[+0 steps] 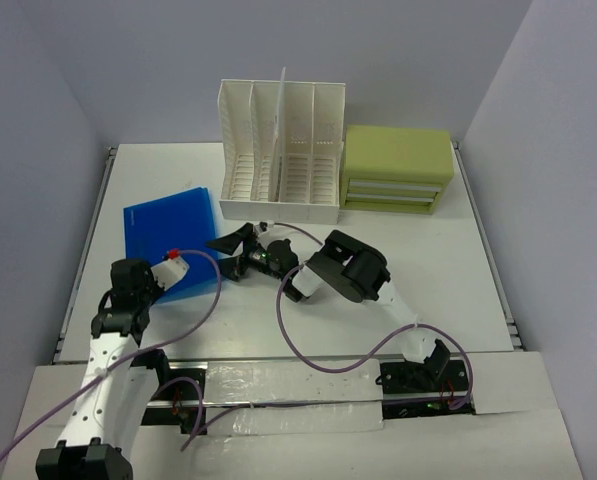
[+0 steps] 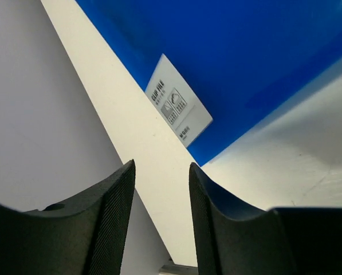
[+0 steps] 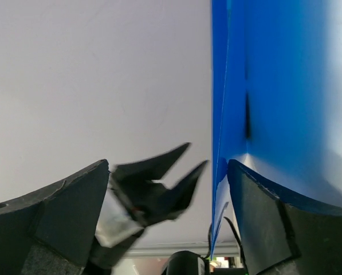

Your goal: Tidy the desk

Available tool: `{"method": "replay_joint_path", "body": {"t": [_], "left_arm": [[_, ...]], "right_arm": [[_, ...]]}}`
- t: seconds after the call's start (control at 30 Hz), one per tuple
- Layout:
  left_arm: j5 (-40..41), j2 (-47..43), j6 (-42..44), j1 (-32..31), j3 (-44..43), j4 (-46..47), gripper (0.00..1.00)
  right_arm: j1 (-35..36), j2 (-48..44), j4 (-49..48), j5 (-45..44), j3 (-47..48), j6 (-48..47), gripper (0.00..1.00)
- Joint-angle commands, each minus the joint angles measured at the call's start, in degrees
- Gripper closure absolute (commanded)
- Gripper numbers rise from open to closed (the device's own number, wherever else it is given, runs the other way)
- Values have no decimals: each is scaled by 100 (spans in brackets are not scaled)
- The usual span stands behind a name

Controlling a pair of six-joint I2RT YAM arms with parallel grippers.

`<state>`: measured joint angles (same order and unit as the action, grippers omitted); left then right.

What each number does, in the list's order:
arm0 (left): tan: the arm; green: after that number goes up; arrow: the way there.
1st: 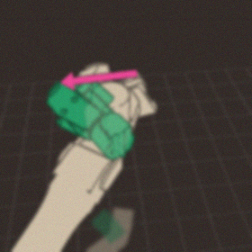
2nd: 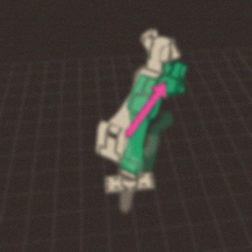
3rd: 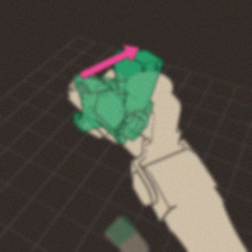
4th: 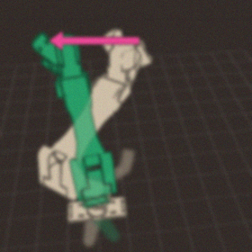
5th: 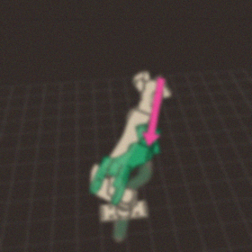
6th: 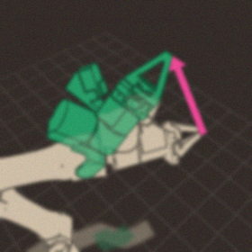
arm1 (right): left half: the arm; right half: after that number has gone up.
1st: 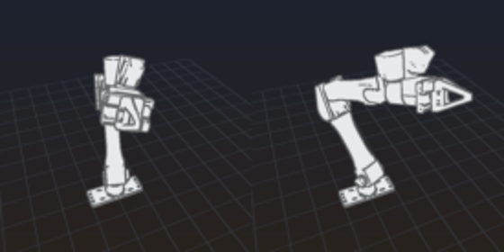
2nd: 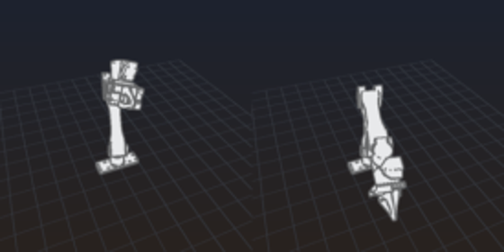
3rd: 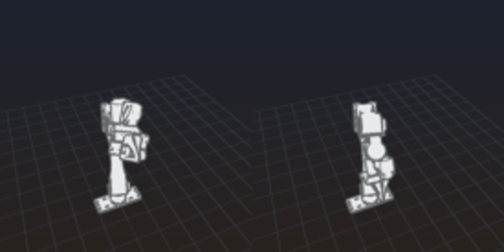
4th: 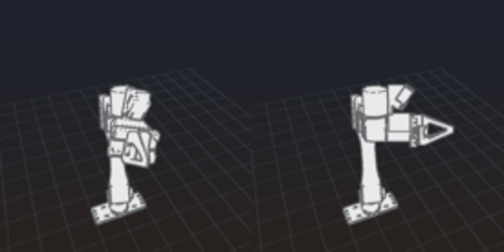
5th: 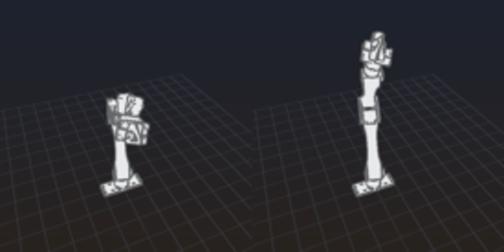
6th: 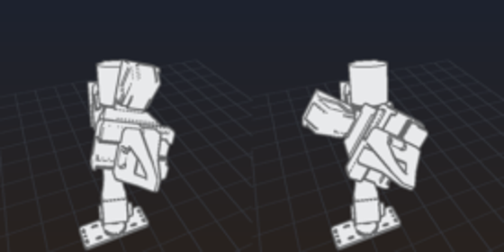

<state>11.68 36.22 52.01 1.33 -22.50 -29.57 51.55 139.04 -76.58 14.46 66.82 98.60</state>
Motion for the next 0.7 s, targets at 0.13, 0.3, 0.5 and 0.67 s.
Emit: {"method": "replay_joint_path", "body": {"t": [0.13, 0.3, 0.5, 0.67], "left_arm": [[-815, 999, -1601, 401, -1340, 90, 47], [-865, 1767, -1934, 956, -1360, 639, 47], [-1546, 2982, -2246, 2410, -1769, 1055, 46], [-1871, 3959, -2586, 2721, -2026, 1451, 46]], "right_arm": [[-22, -310, 1997, -187, 318, -1024, 17], [-22, -499, 3414, -259, 755, -1807, 24], [-10, -435, 4052, -190, 1221, -2211, 28], [-4, -344, 4097, -77, 1332, -2282, 32]]}}
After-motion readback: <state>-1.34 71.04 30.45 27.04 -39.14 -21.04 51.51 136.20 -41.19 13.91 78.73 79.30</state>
